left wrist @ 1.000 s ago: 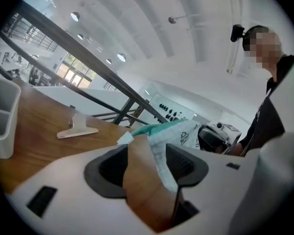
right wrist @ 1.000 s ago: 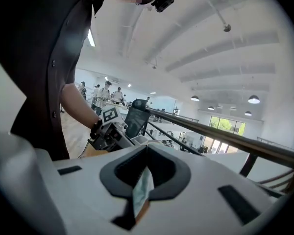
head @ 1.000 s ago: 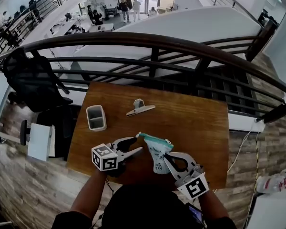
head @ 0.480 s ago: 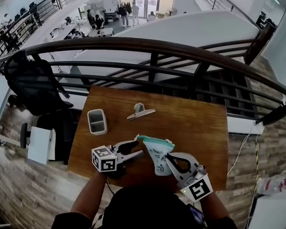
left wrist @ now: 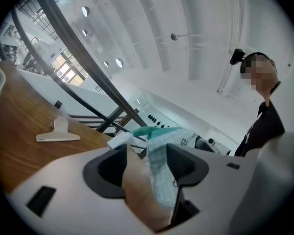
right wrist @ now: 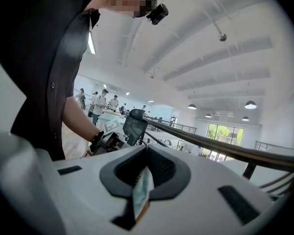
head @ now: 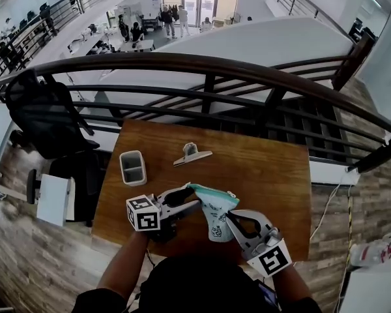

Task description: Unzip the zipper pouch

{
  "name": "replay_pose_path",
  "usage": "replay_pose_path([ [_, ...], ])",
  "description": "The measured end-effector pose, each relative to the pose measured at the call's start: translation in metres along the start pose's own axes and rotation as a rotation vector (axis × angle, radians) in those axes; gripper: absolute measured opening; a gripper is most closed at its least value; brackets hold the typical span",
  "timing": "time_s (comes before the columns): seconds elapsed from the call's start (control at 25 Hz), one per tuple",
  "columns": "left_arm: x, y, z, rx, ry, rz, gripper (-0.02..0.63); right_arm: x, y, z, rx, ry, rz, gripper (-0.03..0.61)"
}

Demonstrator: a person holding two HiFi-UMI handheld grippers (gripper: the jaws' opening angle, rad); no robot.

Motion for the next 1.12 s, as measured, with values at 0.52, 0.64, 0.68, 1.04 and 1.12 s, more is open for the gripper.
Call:
replay_pose_path([
  [0.52, 0.005, -0.041, 0.004, -0.200, 0.014, -0.223, 0.217, 0.000, 0.020, 0.015, -0.150, -0.124, 0.171, 0.000],
  [0.64, 0.004, -0.039, 0.008, -0.223, -0.025, -0.232, 0.110, 0.002, 0.026, 0.019, -0.171, -0.141, 0.188, 0.000],
  [0.68, 0.003, -0.038, 0.009, -0.224, -0.037, -0.231, 0.089, 0.003, 0.028, 0.021, -0.177, -0.145, 0.194, 0.000],
  [1.04, -0.004, -0.040, 0.001, -0.171, -0.055, -0.236, 0.021, 0.003, 0.045, 0.015, -0.139, -0.095, 0.209, 0.000],
  [1.12, -0.006, -0.039, -0.003, -0.153, -0.058, -0.235, 0.020, 0.001, 0.052, 0.012, -0.123, -0.077, 0.214, 0.000],
])
Point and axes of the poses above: the fingertips, and each gripper's own axes: x forward along the fingers, z to its left, y out of its underside, the point moved 3 cm from there along -x, backward along the fingers, and after that the axes turned 4 degrees about -z, right-handed, at the moved point
